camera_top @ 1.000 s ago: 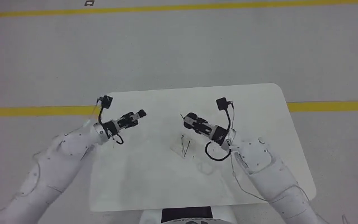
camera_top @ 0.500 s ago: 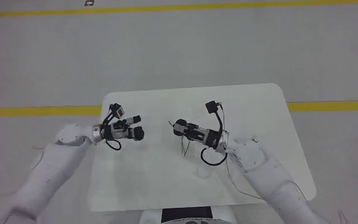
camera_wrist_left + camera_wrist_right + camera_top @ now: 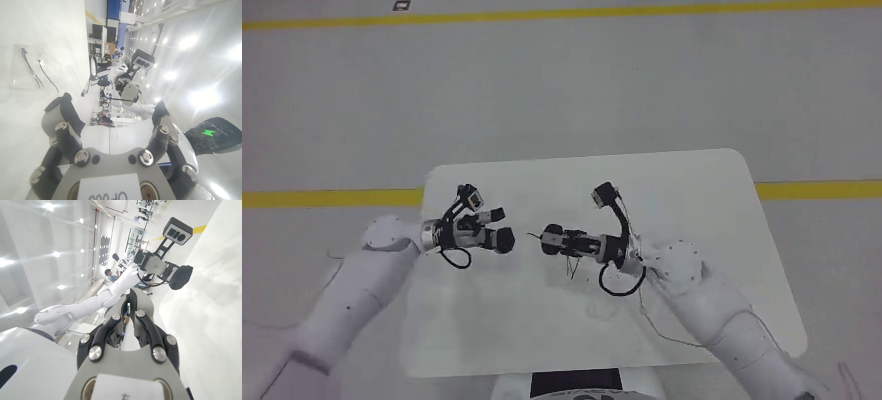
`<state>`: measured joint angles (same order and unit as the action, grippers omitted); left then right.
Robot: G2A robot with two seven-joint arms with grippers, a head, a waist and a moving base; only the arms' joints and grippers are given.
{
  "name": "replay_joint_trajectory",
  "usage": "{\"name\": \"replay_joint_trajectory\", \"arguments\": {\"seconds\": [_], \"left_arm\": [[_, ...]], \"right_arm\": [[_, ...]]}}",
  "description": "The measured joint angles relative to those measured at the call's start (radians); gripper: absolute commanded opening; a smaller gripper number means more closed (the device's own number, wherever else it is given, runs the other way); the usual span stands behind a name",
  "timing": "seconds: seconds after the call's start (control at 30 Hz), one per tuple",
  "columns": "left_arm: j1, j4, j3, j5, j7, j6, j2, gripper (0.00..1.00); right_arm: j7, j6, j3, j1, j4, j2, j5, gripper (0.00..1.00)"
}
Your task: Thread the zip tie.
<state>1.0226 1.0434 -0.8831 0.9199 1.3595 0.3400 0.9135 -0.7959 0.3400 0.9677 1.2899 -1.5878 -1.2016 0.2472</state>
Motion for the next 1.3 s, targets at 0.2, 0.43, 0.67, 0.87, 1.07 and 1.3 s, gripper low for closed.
{"name": "replay_joint_trajectory", "arguments": {"seconds": [0.2, 0.43, 0.67, 0.87, 1.07, 1.3], "left_arm": [[0.007, 0.006, 0.001, 0.0, -0.024, -0.004, 0.002, 1.0], [0.019, 0.02, 0.024, 0.085, 0.034, 0.0, 0.021, 1.0], [0.015, 0.059, 0.055, 0.123, 0.03, 0.0, 0.023, 1.0], [0.024, 0.084, 0.061, 0.172, 0.03, 0.0, 0.019, 1.0], [0.021, 0.101, 0.074, 0.183, 0.03, 0.0, 0.015, 1.0], [0.035, 0.107, 0.067, 0.182, 0.002, -0.012, 0.016, 1.0]], "right_arm": [[0.004, -0.001, -0.001, 0.002, -0.001, 0.0, 0.003, 0.0], [-0.036, 0.0, -0.041, 0.001, 0.023, -0.021, 0.166, 0.0], [-0.116, 0.0, -0.053, -0.022, 0.09, -0.052, 0.294, 0.0], [-0.177, 0.0, -0.062, -0.046, 0.16, -0.081, 0.386, 0.0], [-0.196, 0.0, -0.066, -0.06, 0.196, -0.094, 0.41, 0.0], [-0.178, -0.013, -0.066, -0.047, 0.188, -0.095, 0.423, 0.0]]}}
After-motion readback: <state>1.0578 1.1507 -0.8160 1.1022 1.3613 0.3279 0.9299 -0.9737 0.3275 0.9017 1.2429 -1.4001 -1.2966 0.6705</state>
